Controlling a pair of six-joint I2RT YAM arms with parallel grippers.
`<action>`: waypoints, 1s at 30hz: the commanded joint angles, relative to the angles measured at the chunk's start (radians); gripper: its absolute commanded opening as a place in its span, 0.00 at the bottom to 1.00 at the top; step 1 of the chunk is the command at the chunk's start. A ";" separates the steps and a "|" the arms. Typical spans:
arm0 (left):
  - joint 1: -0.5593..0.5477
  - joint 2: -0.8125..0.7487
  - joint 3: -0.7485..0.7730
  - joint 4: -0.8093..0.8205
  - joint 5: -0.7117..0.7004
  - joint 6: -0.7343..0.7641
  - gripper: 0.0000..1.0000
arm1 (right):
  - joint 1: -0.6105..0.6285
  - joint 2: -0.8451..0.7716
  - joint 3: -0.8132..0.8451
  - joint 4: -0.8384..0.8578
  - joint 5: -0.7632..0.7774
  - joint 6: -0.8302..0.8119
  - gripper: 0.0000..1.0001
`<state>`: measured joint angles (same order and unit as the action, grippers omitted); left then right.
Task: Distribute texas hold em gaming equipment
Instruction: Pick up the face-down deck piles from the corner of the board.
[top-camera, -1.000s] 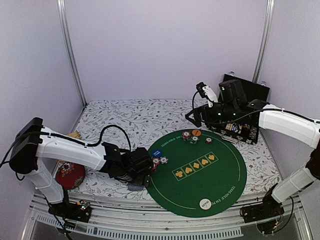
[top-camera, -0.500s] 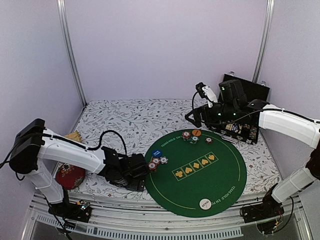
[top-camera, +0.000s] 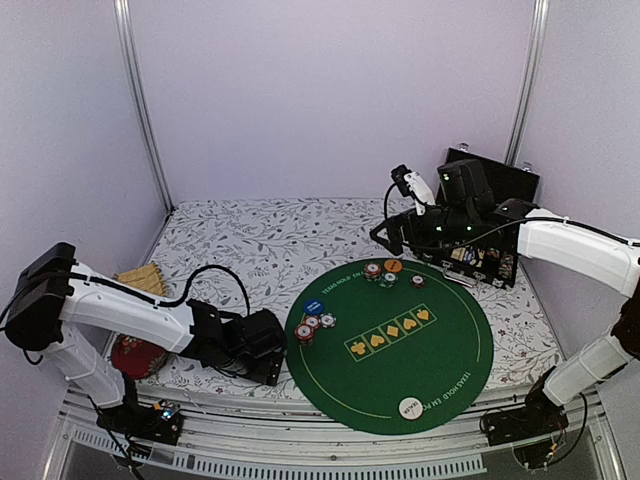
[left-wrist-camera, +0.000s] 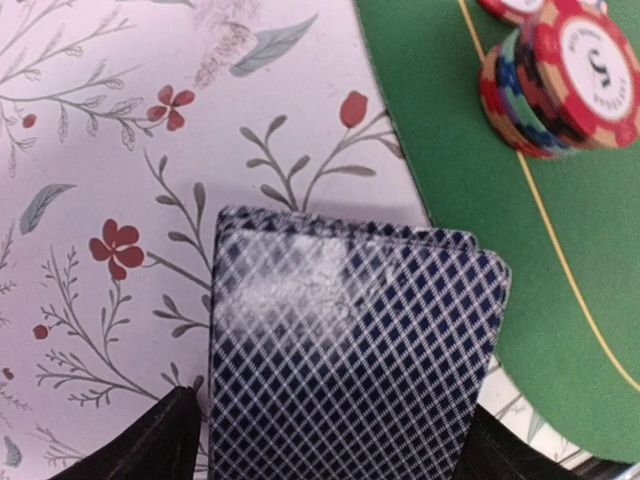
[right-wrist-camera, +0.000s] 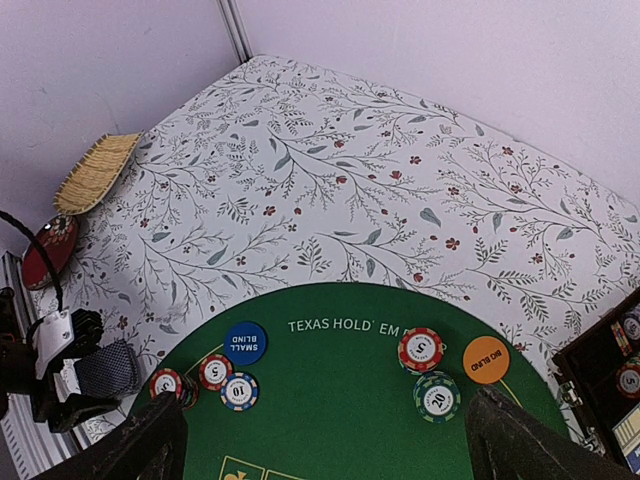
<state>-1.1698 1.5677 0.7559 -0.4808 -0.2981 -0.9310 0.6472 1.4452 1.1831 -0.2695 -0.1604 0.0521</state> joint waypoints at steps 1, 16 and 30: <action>0.008 -0.030 -0.039 0.062 0.058 0.060 0.81 | 0.002 0.011 0.019 -0.009 -0.002 -0.006 0.99; 0.048 -0.037 -0.079 0.136 0.135 0.271 0.84 | 0.003 0.017 0.053 -0.037 0.006 -0.019 0.99; 0.050 -0.067 -0.090 0.122 0.162 0.355 0.60 | 0.003 0.025 0.092 -0.077 -0.006 -0.017 0.99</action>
<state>-1.1244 1.5063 0.6827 -0.3504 -0.2012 -0.6109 0.6472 1.4612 1.2289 -0.3218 -0.1596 0.0330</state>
